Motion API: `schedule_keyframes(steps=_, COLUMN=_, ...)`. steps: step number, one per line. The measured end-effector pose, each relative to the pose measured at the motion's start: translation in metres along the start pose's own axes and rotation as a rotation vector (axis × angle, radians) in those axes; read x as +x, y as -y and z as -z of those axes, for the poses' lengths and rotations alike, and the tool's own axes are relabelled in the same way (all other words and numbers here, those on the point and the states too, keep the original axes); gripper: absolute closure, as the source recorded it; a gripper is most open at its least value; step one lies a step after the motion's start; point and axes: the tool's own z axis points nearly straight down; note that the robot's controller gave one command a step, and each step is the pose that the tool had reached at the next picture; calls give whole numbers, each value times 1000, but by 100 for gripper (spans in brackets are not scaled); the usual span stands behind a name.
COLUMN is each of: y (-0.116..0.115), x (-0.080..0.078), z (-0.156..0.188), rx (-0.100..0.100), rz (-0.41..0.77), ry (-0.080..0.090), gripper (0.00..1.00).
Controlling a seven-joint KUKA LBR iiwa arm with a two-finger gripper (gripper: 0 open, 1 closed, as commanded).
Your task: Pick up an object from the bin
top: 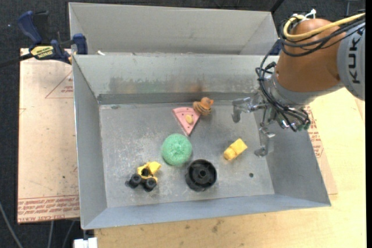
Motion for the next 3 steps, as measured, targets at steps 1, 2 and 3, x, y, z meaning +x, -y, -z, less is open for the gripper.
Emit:
schedule_keyframes(steps=1, y=6, x=5, z=-65, rx=1, rz=22, ry=4, gripper=0)
schedule_keyframes(steps=2, y=3, x=-5, z=-93, rx=-1, rz=347, ry=1, gripper=100)
schedule_keyframes(steps=3, y=3, x=-5, z=-93, rx=-1, rz=347, ry=1, gripper=100)
